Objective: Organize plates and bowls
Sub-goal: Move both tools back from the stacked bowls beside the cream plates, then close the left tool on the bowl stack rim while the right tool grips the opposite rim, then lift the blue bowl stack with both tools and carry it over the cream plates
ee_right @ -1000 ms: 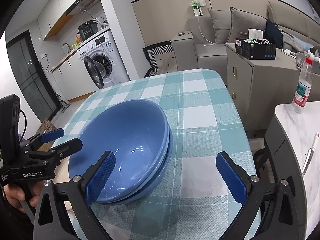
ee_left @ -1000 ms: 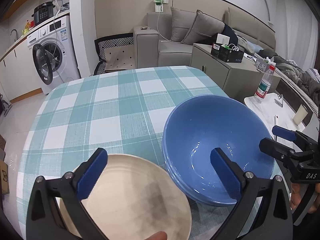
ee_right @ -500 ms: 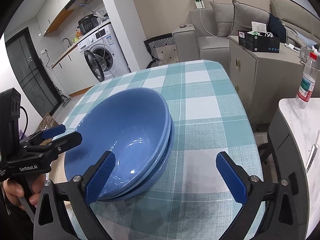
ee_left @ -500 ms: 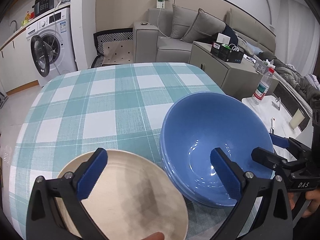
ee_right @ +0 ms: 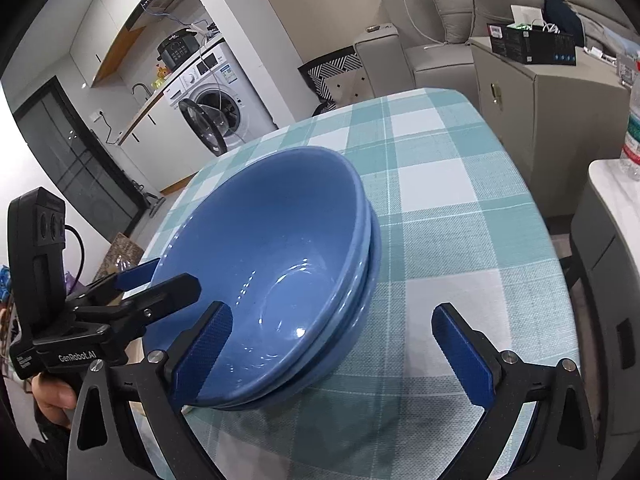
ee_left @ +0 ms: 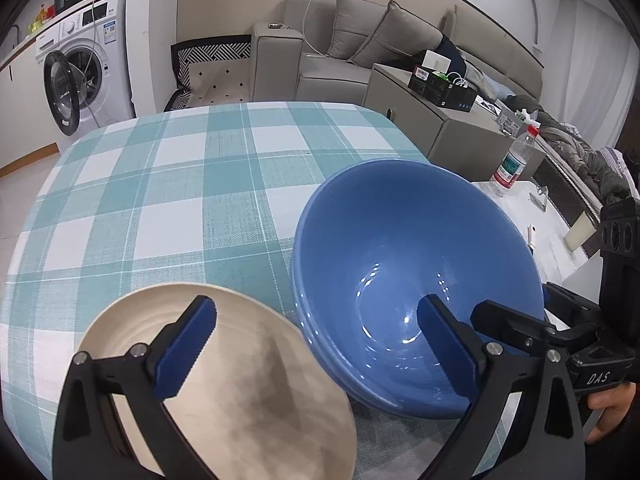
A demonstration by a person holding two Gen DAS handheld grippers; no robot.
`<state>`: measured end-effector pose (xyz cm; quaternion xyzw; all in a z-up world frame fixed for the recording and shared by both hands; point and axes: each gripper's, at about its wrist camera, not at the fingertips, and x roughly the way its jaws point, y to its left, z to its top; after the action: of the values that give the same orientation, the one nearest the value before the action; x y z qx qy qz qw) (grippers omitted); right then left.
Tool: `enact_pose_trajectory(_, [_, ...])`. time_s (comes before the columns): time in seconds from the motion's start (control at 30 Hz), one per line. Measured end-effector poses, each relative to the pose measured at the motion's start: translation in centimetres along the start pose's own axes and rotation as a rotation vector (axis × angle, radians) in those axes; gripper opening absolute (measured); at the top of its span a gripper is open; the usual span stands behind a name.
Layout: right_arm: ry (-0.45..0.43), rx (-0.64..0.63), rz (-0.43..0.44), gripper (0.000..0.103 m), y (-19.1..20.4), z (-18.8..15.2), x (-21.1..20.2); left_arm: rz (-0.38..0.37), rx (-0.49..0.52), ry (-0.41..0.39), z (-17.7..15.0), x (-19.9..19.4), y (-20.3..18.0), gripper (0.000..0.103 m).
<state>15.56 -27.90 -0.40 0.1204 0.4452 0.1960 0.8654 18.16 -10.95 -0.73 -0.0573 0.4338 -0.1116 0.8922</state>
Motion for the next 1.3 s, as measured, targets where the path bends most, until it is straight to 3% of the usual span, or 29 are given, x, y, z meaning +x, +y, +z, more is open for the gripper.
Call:
enact_pose_trajectory(0.13, [-0.017, -0.01, 0.02, 0.089, 0.3, 0.0, -0.3, -0.034, 0.005, 0.009, 0.0, 0.1, -0.2, 0.094])
enact_pose_trajectory(0.2, [-0.018, -0.014, 0.011, 0.077, 0.3, 0.0, -0.4, -0.039, 0.025, 0.018, -0.1, 0.1, -0.7, 0.08])
enact_pose_trajectory(0.3, [-0.025, -0.013, 0.009, 0.068, 0.3, 0.0, -0.6, -0.046, 0.035, 0.029, -0.1, 0.2, -1.0, 0.073])
enact_pose_trajectory(0.4, [-0.036, -0.024, 0.016, 0.058, 0.4, 0.0, -1.0, -0.068, 0.036, 0.037, -0.1, 0.3, -1.2, 0.058])
enact_pose_trajectory(0.47, [-0.035, -0.029, 0.018, 0.055, 0.5, 0.1, -1.1, -0.057, 0.042, 0.039, -0.2, 0.3, -1.3, 0.057])
enact_pose_trajectory(0.77, [-0.03, -0.034, 0.008, 0.052, 0.6, 0.1, -1.1, -0.067, 0.047, 0.076, -0.4, 0.6, -1.2, 0.052])
enact_pose_trajectory(1.3, [-0.028, -0.043, -0.02, 0.051, 0.7, 0.1, -1.3, -0.028, 0.077, 0.053, -0.8, 0.4, -1.8, 0.046])
